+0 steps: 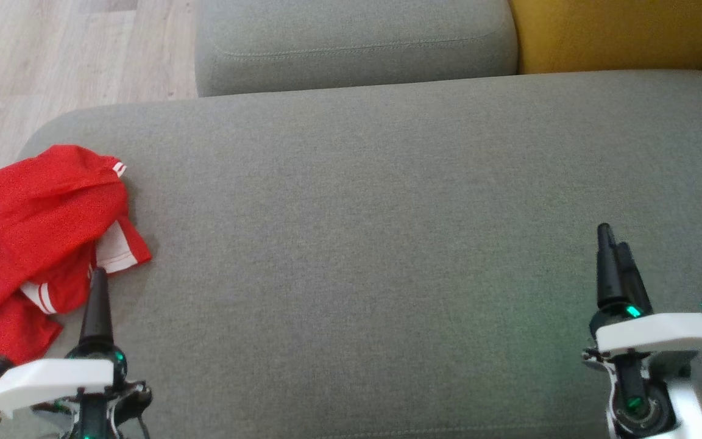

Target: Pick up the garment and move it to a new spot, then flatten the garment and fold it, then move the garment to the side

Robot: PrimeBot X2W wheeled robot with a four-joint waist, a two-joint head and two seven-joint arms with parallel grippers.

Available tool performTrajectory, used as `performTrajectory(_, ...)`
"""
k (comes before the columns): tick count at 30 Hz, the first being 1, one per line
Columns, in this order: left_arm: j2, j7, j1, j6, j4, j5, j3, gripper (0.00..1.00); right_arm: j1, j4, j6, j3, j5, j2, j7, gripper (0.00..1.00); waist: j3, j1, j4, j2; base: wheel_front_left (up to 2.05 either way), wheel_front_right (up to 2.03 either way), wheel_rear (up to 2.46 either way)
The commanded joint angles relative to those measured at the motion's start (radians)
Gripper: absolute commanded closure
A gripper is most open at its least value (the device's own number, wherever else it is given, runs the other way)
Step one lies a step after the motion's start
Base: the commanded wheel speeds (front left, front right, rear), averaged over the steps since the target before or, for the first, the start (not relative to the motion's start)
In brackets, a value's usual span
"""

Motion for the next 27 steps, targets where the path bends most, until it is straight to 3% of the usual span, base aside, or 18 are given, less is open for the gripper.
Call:
performTrajectory(1,0.013,-0.012,-0.050,0.009,-0.054,0.043,0.004,0.00,-0.063,-0.037,0.000,0.022,-0.057,-0.005,-0.015,0.00,-0.001,0.0000,0.000,0.0000,0.00,0.00,0.00)
performTrajectory(14,0.015,-0.047,-0.037,0.052,-0.118,0.267,-0.038,0.00,-0.095,-0.046,0.000,0.078,-0.308,-0.006,-0.051,0.00,-0.005,0.0000,0.002,0.0000,0.00,0.00,0.00)
performTrajectory(27,0.038,-0.086,-0.026,0.097,-0.154,0.576,-0.116,0.00,-0.099,-0.059,0.000,0.100,-0.518,-0.008,-0.090,0.00,0.004,0.0000,-0.003,0.0000,0.00,0.00,0.00)
